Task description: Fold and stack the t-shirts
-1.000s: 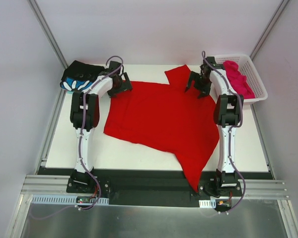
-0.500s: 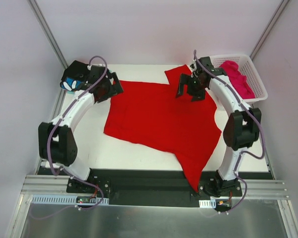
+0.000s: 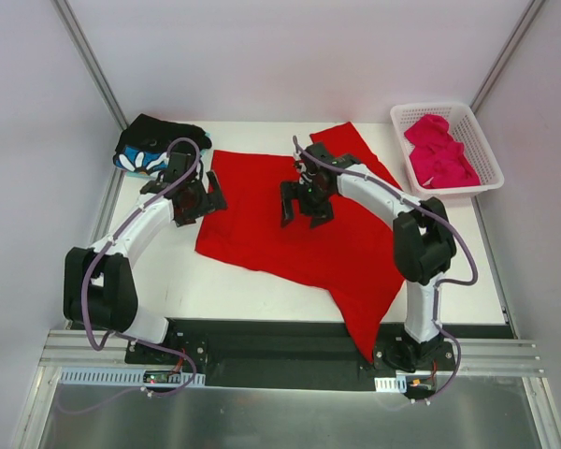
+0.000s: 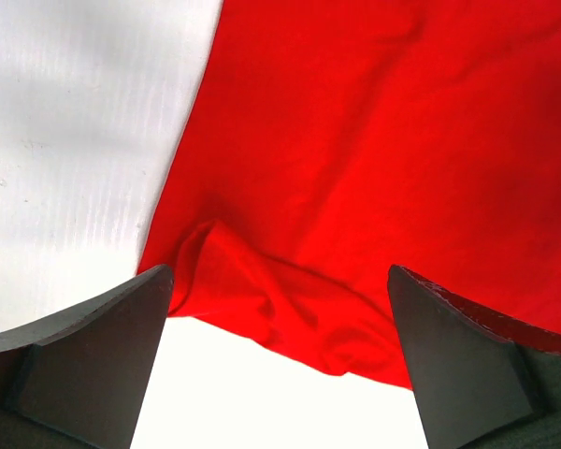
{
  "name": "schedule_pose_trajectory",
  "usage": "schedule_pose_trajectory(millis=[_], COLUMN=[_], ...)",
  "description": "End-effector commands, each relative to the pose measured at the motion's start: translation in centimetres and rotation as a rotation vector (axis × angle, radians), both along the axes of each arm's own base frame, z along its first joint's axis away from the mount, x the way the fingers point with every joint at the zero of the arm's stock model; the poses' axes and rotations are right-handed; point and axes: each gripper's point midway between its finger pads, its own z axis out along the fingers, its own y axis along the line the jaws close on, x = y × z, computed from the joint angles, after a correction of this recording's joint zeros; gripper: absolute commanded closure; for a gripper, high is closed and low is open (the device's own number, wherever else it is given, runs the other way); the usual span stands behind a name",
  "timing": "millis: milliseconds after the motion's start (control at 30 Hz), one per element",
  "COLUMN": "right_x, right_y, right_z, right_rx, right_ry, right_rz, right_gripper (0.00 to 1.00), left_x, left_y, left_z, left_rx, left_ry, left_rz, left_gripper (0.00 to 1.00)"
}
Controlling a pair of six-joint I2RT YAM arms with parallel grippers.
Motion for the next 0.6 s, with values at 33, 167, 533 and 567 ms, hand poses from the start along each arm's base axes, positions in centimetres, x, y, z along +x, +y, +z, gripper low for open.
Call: schedule_pose_trajectory(millis=[33,167,533,567], right_x=[0.3,-0.7,-1.7,-1.8], right_y=[0.8,-0.4,-1.4,-1.6], right_z=[4.5,4.8,6.5,6.7], right_rx=[0.059,0.038,0.047,0.049], right_ry=[-0.08,-0.093,-0.111,-0.111], right_rz=[-0.019,-0.035,-0.039,-0.041], right_gripper=[0.04,0.04,0.04,0.04], left_x=[1.6,2.9,-1.5,-1.8], left_y=[-0.3,0.0,2.1,2.2], left_z=[0.8,-0.3,-3.5,-3.6], left_rx=[0.056,0.134,0.341,0.347], left_ry=[-0.022,0.014,0.245,0.253], left_rz=[-0.075,-0.109,-0.149,-0.148], left_gripper=[0.01,0.01,0.01,0.01])
